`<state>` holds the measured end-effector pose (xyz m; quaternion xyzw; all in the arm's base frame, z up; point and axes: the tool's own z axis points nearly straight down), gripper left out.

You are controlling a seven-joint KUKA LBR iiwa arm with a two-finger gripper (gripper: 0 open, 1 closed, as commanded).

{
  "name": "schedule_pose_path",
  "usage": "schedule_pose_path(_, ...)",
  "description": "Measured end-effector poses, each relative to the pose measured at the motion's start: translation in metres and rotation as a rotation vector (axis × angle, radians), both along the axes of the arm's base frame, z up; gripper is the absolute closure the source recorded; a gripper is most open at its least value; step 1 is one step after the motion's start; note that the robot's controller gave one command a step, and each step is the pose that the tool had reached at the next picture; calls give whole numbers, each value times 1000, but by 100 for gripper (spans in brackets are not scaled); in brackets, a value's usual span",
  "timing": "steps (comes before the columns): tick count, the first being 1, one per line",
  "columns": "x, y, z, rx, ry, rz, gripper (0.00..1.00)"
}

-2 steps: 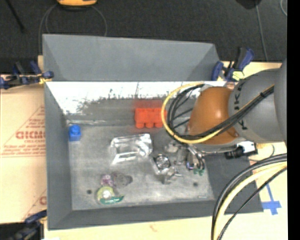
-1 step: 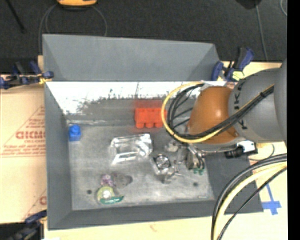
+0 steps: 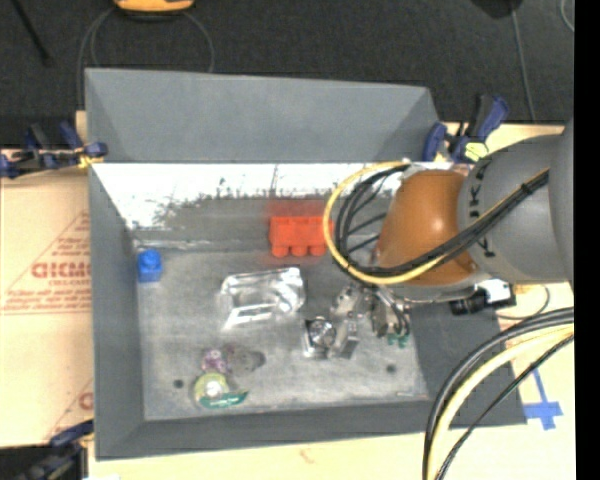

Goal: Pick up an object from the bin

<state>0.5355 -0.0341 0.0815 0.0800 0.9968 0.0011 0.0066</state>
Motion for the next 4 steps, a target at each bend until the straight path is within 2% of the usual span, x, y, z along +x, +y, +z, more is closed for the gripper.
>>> schedule_pose_path(1, 2, 0, 33, 0, 7, 0, 100)
schedule_pose_path(2, 3, 0, 36, 1, 8, -1, 100)
schedule_pose_path(3, 4, -1, 90, 0, 5, 0, 100)
schedule_pose_path(4, 6, -2, 118, 0, 7, 0, 100)
